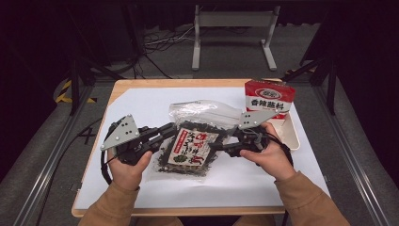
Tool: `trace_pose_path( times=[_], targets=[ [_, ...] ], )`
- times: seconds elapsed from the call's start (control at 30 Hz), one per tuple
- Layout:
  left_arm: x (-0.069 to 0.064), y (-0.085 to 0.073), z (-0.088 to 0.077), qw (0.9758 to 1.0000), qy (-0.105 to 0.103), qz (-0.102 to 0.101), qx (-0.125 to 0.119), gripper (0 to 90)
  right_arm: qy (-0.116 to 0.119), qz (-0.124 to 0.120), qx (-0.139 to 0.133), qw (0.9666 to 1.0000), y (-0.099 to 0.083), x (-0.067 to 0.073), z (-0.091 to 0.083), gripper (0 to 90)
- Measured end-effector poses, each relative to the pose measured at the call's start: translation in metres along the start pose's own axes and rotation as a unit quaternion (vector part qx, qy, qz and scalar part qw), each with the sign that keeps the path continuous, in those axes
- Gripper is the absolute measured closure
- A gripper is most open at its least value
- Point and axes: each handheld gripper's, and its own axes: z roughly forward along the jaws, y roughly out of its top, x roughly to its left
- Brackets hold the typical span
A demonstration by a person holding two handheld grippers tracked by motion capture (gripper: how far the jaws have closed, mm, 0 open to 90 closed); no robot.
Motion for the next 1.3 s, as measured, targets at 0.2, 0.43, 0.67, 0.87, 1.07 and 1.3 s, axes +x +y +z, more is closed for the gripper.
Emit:
trace_pose_path(
  times=[0.2, 0.43, 0.67, 0.87, 1.07, 1.3],
  targets=[
    [0.002, -0.002, 0.0, 1.0, 0.002, -0.003, 0.0, 83.7, 0.044, -0.014, 0.005, 0.9989, 0.002, 0.002, -0.009, 75.4],
    [0.003, -0.003, 0.002, 1.0, -0.001, -0.003, 0.002, 82.3, 0.048, -0.014, 0.013, 0.9986, 0.004, 0.003, -0.013, 76.9],
    [0.004, -0.003, 0.001, 0.9999, -0.002, -0.009, 0.005, 76.2, 0.06, 0.002, 0.02, 0.998, 0.007, 0.002, -0.019, 77.6],
    [0.006, -0.004, -0.002, 0.9999, -0.001, -0.016, 0.004, 65.4, 0.052, 0.004, 0.037, 0.998, 0.012, 0.004, -0.029, 77.7],
    [0.008, -0.006, -0.004, 0.9997, 0.01, -0.018, 0.013, 61.7, 0.017, 0.007, 0.057, 0.9982, 0.016, 0.002, -0.048, 77.7],
    [0.013, -0.01, -0.004, 0.9992, 0.018, -0.027, 0.022, 59.7, -0.018, 0.011, 0.072, 0.9972, 0.021, 0.0, -0.07, 77.7]
  ],
)
